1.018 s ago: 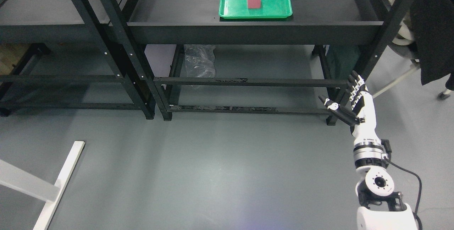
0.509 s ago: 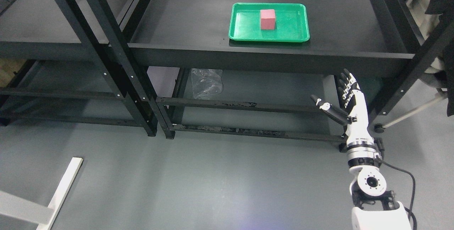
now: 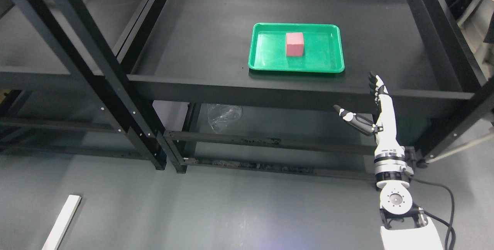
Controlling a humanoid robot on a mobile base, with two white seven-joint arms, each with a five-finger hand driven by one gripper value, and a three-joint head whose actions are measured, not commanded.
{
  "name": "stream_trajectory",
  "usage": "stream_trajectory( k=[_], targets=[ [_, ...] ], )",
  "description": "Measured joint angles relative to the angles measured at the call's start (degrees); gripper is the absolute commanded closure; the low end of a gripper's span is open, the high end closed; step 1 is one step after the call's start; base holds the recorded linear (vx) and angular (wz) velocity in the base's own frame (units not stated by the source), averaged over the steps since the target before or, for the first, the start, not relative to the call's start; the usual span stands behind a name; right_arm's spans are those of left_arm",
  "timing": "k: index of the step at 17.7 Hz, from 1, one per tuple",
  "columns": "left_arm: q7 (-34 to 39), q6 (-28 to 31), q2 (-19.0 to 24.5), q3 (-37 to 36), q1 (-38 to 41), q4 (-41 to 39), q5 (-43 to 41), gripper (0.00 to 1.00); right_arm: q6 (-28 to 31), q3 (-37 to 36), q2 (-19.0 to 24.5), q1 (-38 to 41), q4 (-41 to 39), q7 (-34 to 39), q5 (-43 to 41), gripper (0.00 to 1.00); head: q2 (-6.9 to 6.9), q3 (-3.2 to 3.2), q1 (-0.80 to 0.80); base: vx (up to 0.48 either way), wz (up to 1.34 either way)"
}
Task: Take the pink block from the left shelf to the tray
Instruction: 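Reach the right hand over the shelf edge toward the green tray, then move the right hand beside the pink cube and close fingers on it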
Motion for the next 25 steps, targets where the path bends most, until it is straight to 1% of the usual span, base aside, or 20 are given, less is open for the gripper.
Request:
stream_trajectory(
  k=[3,6,10,14,21,25],
  targets=[
    [0.0,0.0,0.01,0.0,0.0,0.0,0.0,0.0,-1.72,0.17,0.0,-0.01,-0.01,-3.2,4.46,0.01,0.0,0.0,0.0,0.286,0.0],
    [0.0,0.0,0.01,0.0,0.0,0.0,0.0,0.0,-1.04,0.53,-0.02,0.0,-0.02,-3.93,8.89,0.01,0.0,0.0,0.0,0.241,-0.01],
    [0.0,0.0,0.01,0.0,0.0,0.0,0.0,0.0,0.39,1.11,-0.92,-0.01,-0.03,1.22,15.74,0.01,0.0,0.0,0.0,0.227,0.0],
    [0.0,0.0,0.01,0.0,0.0,0.0,0.0,0.0,0.61,1.51,-1.49,-0.01,-0.04,4.05,21.6,0.01,0.0,0.0,0.0,0.199,0.0],
    [0.0,0.0,0.01,0.0,0.01,0.0,0.0,0.0,-0.29,3.84,-3.0,-1.75,-0.02,12.28,31.98,0.01,0.0,0.0,0.0,0.157,0.0],
    [0.0,0.0,0.0,0.0,0.0,0.0,0.0,0.0,-0.38,5.32,-3.39,-3.03,0.04,13.83,37.98,0.02,0.0,0.0,0.0,0.111,0.0]
  ],
)
